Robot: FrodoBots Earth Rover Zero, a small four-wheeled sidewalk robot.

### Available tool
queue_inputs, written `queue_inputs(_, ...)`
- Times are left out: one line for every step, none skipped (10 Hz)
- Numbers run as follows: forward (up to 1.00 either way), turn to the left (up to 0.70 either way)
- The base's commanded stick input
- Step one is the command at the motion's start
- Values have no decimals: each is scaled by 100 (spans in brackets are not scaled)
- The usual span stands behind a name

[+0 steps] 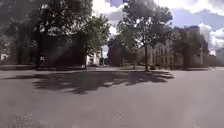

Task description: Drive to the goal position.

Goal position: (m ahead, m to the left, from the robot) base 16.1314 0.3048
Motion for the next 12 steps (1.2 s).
queue_inputs(85, 1)
queue_inputs(85, 1)
queue_inputs(85, 1)
queue_inputs(85, 1)
queue_inputs(85, 1)
queue_inputs(85, 1)
queue_inputs(85, 1)
queue_inputs(85, 1)
queue_inputs(85, 1)
queue_inputs(85, 1)
queue_inputs(85, 1)
queue_inputs(85, 1)
